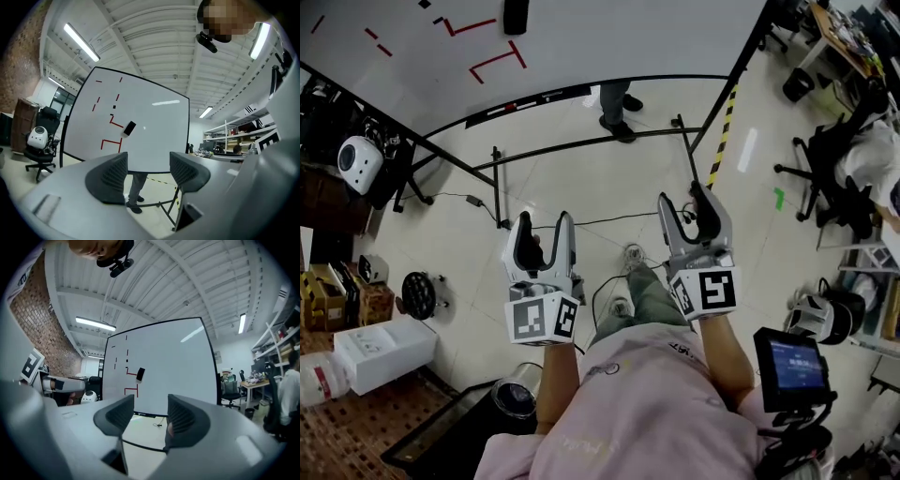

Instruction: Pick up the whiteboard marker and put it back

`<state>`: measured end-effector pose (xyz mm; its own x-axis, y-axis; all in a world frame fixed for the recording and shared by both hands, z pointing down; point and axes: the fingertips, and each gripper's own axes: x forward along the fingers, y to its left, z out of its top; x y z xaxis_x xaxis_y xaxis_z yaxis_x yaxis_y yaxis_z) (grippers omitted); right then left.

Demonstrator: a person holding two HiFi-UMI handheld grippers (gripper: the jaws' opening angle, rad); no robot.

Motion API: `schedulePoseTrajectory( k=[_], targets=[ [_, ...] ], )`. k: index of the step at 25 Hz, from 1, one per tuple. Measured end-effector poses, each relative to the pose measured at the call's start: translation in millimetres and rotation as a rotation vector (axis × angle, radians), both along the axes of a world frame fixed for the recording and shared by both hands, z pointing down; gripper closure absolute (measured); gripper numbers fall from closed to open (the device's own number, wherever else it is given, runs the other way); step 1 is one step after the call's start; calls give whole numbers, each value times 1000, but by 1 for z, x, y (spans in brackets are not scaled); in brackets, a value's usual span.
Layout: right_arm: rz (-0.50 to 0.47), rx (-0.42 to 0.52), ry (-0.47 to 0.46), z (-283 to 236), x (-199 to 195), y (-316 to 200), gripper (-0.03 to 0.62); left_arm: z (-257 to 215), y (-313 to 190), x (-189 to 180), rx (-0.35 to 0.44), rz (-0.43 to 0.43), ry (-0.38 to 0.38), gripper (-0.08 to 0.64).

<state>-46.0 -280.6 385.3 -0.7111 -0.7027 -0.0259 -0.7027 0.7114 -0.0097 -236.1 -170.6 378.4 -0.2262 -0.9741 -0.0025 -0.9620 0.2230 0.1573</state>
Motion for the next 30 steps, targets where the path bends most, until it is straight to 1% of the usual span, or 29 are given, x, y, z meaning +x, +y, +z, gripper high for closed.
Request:
schedulePoseTrajectory(
  k=[2, 3, 6, 7, 10, 12, 15, 17, 20, 24, 26, 30],
  targets=[
    [18, -10, 1, 2, 25, 36, 365, 4, 37, 17, -13, 3, 14, 290],
    [21, 5, 4, 0, 35, 52, 365, 6, 54, 25, -19, 0, 21, 290],
    [13, 94, 6, -18, 55, 93, 385, 9, 97, 44, -22, -12, 32, 290],
    [6, 109, -4, -24, 60, 104, 383, 5, 108, 50, -16, -14, 27, 290],
    [-34, 107, -50, -36, 75, 135, 382, -13, 140, 78, 10, -19, -10, 290],
    [-49, 122, -44, -38, 88, 158, 382, -15, 163, 98, 14, -30, -21, 290],
    [-56, 110, -20, -36, 114, 189, 382, -4, 199, 127, -9, -45, -11, 290],
    [-62, 121, -8, -35, 133, 206, 382, 8, 220, 147, -36, -42, -4, 290],
    [-46, 143, 33, -32, 158, 222, 382, 18, 235, 171, -63, -34, 24, 290],
    [-6, 131, 27, -34, 182, 232, 382, 3, 236, 194, -40, 18, 3, 290],
    [7, 138, 34, -38, 190, 232, 382, -4, 231, 205, -31, 41, -1, 290],
    [28, 165, 11, -49, 200, 235, 382, -15, 232, 222, -10, 79, -16, 290]
  ],
)
